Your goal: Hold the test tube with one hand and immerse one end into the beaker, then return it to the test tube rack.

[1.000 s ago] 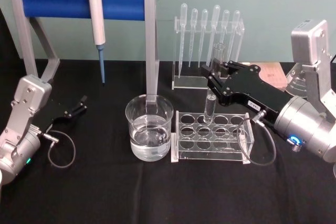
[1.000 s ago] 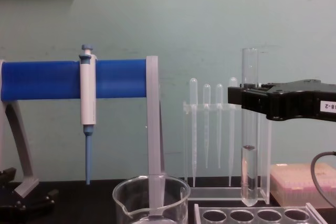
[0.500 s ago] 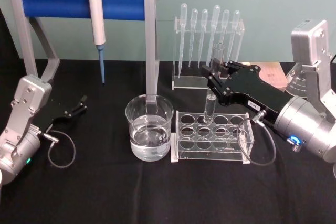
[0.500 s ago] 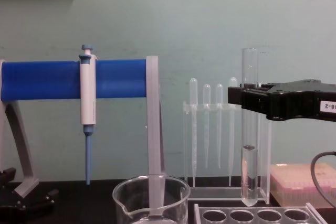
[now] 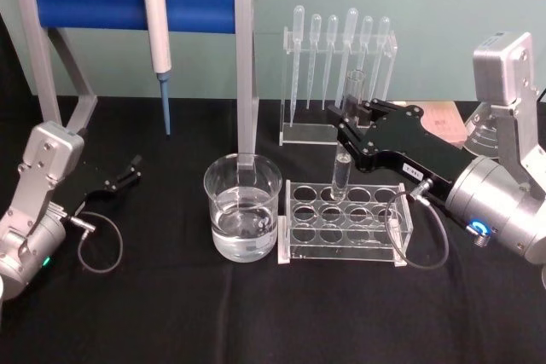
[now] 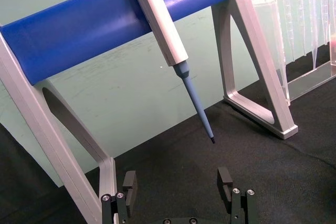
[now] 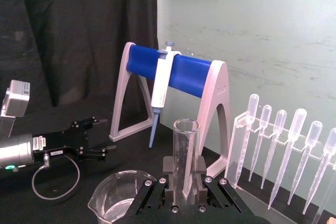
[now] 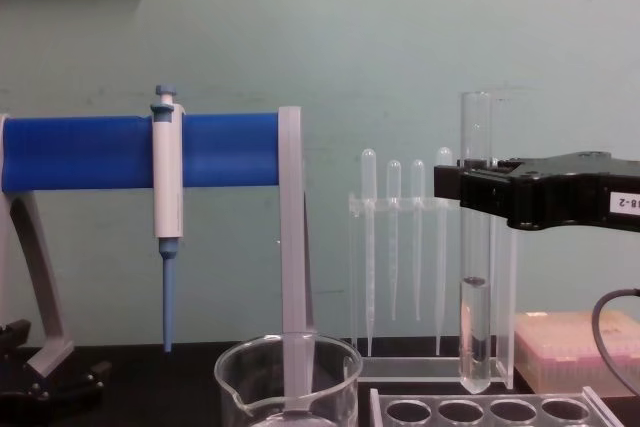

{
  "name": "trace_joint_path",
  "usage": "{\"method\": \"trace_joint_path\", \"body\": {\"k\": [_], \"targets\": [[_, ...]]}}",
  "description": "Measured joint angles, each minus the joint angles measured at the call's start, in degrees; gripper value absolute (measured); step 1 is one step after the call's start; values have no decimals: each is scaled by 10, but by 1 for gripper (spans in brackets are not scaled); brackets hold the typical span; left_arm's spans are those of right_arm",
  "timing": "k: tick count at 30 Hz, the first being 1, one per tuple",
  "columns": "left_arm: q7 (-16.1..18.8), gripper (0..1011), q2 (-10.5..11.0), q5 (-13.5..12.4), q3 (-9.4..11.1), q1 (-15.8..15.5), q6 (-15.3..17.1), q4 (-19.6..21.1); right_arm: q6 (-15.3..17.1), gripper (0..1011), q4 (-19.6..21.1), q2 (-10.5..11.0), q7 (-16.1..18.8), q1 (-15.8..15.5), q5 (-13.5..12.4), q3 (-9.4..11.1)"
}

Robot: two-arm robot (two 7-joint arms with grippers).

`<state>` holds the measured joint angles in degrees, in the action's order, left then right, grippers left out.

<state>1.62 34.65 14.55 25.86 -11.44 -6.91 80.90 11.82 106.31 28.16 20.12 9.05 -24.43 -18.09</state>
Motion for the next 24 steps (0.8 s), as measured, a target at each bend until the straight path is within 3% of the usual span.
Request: {"method": "trace_joint_path", "body": {"k": [24], "targets": [[0,1000,0,0,0,0,0,0,0,226,0,0,0,0,0,0]]}}
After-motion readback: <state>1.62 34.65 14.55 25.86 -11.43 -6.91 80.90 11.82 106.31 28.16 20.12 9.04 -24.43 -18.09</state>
